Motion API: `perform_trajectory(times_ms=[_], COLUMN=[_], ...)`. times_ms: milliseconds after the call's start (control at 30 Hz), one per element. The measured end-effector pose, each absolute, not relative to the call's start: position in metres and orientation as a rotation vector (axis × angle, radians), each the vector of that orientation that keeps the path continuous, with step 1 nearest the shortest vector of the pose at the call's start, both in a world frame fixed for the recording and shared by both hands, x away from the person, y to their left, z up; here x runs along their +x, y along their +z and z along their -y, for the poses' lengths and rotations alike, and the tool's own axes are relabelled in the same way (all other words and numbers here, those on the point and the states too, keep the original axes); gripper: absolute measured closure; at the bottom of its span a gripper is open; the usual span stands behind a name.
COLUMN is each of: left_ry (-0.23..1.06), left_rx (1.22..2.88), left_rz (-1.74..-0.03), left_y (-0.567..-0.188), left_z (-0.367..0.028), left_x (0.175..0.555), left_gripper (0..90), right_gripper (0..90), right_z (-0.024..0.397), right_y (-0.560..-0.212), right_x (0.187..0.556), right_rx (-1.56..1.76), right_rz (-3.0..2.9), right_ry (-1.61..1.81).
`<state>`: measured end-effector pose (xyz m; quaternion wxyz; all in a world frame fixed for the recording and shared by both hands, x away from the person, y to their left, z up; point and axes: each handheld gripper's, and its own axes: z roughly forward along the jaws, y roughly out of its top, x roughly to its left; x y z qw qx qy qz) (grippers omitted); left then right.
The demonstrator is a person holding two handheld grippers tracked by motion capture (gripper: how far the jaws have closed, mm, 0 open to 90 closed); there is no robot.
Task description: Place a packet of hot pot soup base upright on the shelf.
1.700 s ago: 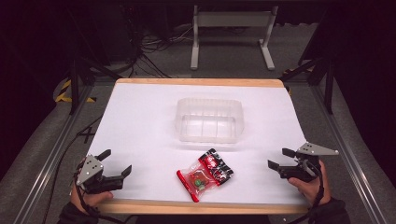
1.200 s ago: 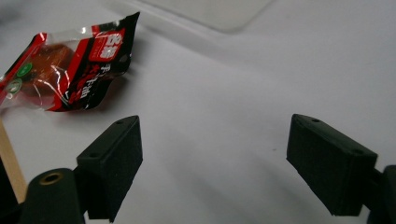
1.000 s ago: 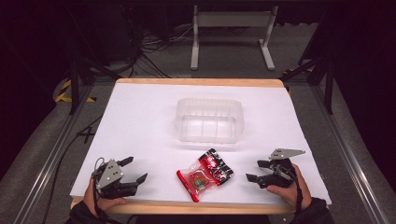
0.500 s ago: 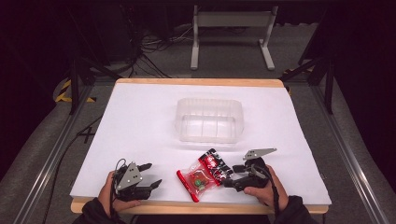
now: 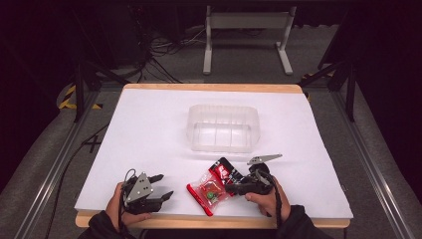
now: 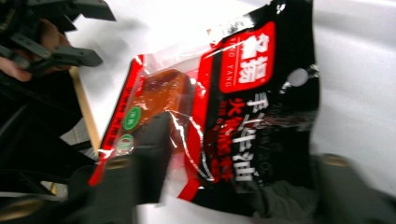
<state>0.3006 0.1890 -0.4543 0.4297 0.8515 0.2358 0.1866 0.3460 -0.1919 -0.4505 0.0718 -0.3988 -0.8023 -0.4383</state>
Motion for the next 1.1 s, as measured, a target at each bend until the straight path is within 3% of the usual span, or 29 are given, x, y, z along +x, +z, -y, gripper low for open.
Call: perform_trajectory(times_ms=[100, 167, 433, 1100], left_ry=[0.485, 0.491, 0.53, 0.626], left_rx=[2.111, 2.1, 2.046, 1.92], left_rz=[-0.61, -0.63, -0.71, -0.85], left_y=[-0.453, -0.452, -0.451, -0.448], left_z=[-0.192, -0.195, -0.215, -0.255], left_x=[0.301, 0.302, 0.303, 0.305], left_gripper=[34.5, 32.5, 24.8, 17.7], right_gripper=[83.7, 89.4, 90.0, 90.0], right_z=[0.192, 0.191, 0.198, 0.226], right_y=[-0.45, -0.449, -0.422, -0.37], right_x=[0.347, 0.346, 0.335, 0.319], right_rx=[-1.178, -1.141, -1.06, -1.072], right_rz=[2.419, 2.429, 2.485, 2.69], right_ry=[-1.342, -1.369, -1.541, -1.697])
